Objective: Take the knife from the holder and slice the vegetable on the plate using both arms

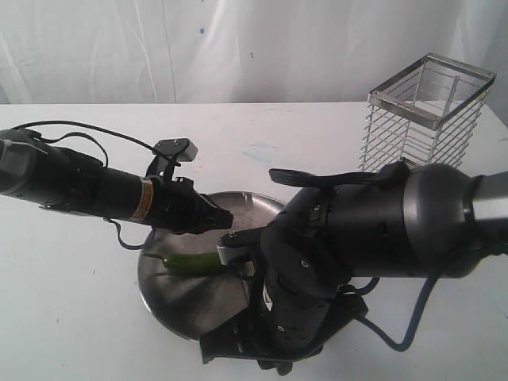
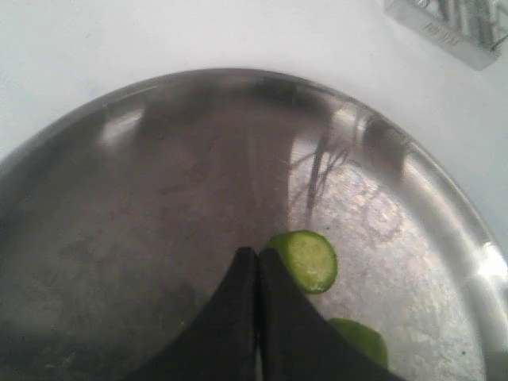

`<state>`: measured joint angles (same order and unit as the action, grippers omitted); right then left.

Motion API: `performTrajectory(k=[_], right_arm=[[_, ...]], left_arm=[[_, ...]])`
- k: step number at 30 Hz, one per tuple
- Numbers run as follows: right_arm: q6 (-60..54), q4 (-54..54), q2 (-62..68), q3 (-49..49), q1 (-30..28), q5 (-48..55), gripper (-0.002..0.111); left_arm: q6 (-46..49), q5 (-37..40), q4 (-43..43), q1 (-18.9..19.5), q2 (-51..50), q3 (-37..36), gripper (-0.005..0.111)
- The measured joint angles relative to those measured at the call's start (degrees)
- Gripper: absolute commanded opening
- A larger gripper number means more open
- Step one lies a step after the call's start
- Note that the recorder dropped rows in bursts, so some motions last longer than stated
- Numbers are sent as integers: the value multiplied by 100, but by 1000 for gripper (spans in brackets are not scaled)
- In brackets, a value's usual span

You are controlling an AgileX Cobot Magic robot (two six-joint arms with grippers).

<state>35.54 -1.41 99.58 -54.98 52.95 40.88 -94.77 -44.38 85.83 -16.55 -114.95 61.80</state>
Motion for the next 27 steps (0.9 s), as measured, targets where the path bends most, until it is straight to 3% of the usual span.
performTrajectory(k=[27], right_arm=[[12, -9, 0, 11, 0, -33, 0]], left_arm=[[-124, -203, 185, 0, -275, 51, 0]])
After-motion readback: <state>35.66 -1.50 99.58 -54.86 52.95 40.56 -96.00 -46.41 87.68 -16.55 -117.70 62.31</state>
